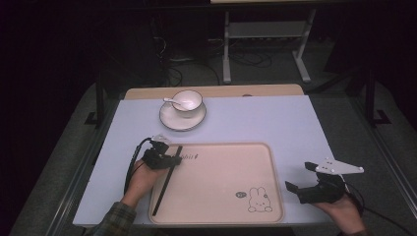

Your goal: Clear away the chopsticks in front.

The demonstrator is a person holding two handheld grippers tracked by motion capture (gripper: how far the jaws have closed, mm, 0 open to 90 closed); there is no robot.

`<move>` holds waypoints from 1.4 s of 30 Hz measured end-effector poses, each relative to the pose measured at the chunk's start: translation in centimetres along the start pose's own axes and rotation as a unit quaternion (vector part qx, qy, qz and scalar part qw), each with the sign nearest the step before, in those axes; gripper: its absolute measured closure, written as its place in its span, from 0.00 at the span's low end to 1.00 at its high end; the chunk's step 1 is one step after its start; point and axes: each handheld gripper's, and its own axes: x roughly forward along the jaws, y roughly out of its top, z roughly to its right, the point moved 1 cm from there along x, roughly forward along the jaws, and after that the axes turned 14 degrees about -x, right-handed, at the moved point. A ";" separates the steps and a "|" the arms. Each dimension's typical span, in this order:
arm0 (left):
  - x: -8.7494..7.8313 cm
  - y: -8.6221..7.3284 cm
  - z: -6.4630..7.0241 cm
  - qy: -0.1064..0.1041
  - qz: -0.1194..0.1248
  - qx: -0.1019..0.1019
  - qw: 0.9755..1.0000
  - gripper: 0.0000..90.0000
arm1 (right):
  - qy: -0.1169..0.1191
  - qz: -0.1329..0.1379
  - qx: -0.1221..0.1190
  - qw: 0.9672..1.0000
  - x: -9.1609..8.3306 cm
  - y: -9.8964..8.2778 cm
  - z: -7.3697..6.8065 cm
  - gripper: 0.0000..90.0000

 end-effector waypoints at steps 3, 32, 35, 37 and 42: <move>-0.6 -0.5 -0.6 0.006 0.003 -0.008 1.000 1.00 | 0.000 0.001 0.000 1.000 0.0 0.0 0.0 0.00; -6.8 -2.4 0.5 -0.003 0.091 0.043 0.995 0.36 | 0.004 0.005 -0.004 1.000 0.0 0.1 -0.1 0.00; -7.6 -3.2 0.1 0.009 0.104 0.051 0.993 0.24 | 0.005 0.005 -0.004 1.000 0.1 0.1 -0.1 0.00; -8.1 -3.8 -0.3 0.009 0.113 0.052 0.992 0.21 | 0.005 0.005 -0.004 1.000 0.1 0.1 -0.1 0.00; -9.3 -5.3 -1.1 0.014 0.134 0.051 0.990 0.20 | 0.005 0.008 -0.004 1.000 0.0 0.2 -0.2 0.00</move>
